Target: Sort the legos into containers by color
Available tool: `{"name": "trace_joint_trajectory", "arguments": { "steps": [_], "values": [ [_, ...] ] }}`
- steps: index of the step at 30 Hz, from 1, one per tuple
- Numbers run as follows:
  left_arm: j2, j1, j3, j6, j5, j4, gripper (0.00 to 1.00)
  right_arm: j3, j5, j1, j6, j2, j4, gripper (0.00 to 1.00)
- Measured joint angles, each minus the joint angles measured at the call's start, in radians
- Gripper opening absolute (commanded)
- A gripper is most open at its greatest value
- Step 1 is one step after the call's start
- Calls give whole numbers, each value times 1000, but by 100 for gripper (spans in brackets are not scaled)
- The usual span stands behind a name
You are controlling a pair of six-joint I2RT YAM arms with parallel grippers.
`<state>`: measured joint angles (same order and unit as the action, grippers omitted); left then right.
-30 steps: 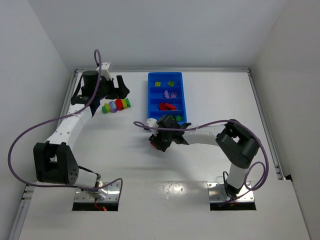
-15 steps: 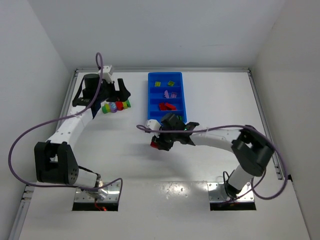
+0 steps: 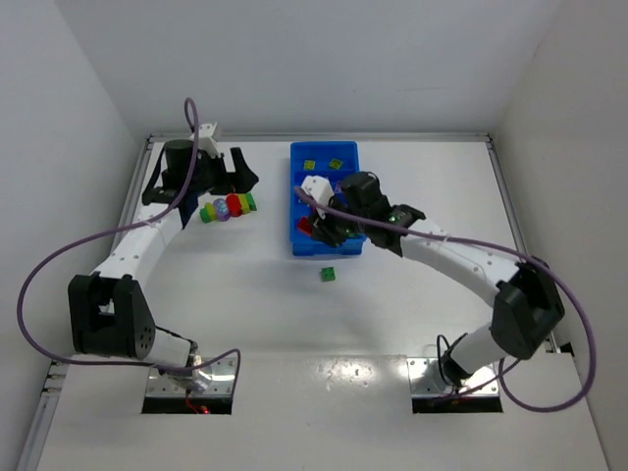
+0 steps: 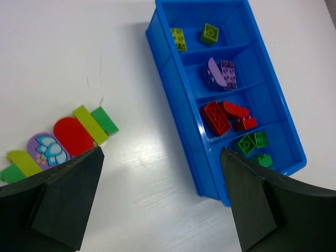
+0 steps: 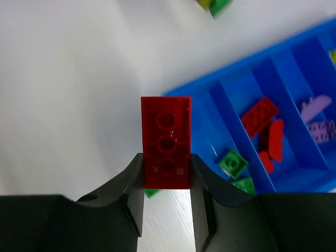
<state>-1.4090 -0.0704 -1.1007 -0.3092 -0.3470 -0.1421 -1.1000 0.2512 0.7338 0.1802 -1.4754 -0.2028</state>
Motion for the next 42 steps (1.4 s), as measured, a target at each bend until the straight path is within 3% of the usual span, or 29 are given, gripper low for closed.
{"name": "trace_joint_trajectory", "arguments": {
  "steps": [9, 20, 27, 33, 36, 39, 42],
  "values": [
    [-84, 0, -111, 5, 6, -10, 100, -142, -13, -187, 3, -261, -99, 0],
    [-165, -7, -166, 12, -21, -40, 100, -290, -14, -285, 6, -436, -114, 0],
    [-181, -32, -172, 45, -73, -51, 100, -337, -21, -317, 7, -498, -113, 22],
    [-180, -133, -167, 127, -125, -54, 100, -344, -42, -318, -1, -527, -112, 62],
    [-158, -200, -124, 189, -138, -56, 98, -344, -48, -318, -8, -528, -106, 73],
    [-103, -273, -48, 268, -156, -88, 97, -344, -61, -317, -26, -525, -92, 74],
    [-34, -330, 23, 357, -211, -131, 88, -318, -76, -317, -68, -476, -86, 74]
  ]
}}
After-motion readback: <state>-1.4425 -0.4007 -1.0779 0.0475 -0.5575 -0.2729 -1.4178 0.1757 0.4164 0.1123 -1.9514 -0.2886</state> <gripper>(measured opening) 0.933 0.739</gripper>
